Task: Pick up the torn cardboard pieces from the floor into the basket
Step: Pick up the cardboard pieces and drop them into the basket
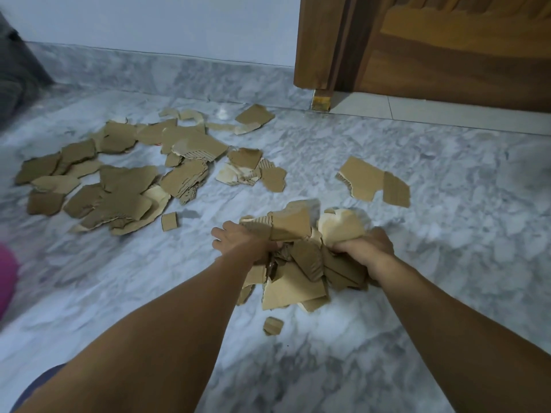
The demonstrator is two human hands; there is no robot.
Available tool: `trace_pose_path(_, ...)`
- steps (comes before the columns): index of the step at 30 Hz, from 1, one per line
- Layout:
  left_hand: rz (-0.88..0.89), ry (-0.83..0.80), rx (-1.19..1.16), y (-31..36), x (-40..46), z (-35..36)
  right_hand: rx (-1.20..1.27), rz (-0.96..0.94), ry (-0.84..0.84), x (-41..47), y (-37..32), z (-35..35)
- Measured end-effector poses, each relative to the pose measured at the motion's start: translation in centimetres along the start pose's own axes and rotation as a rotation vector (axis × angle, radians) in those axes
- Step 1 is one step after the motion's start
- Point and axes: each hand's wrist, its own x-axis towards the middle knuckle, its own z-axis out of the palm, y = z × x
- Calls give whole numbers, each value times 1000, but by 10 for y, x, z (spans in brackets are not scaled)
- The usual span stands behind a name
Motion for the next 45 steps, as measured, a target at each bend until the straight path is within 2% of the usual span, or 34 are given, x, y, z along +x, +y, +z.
trace_pose_path(3,54,-103,-224,-11,10,-3,61,-76,-52,2,0,1)
trace_pose_path(7,74,-176,-391,-23,14,-14,121,-109,-130,7,-1,3)
trace_pose_path(13,-17,-319,-488,-28,19,-42,210,-139,-266,7,-14,-2)
trace_pose_path(18,1,-320,-531,-26,13,-86,243,-198,-261,-6,-54,-10)
trace_pose_path(22,35,-267,-580,-21,9,-133,218,-305,-205,-26,-103,-16)
trace_pose_path(26,44,-65,-584,-21,0,-185,155,-422,-147,-53,-160,-16)
trace_pose_path(29,79,92,-501,-26,-1,-216,63,-496,-128,-76,-196,-11)
trace_pose_path(32,102,189,-381,-35,-7,-247,1,-574,-111,-100,-225,-1)
trace_pose_path(34,97,229,-387,-40,-10,-269,-11,-613,-112,-116,-242,8)
trace_pose_path(41,53,330,-542,-69,-25,-356,125,-686,-235,-178,-304,37)
trace_pose_path(45,-3,367,-629,-97,-38,-418,228,-738,-382,-221,-343,52)
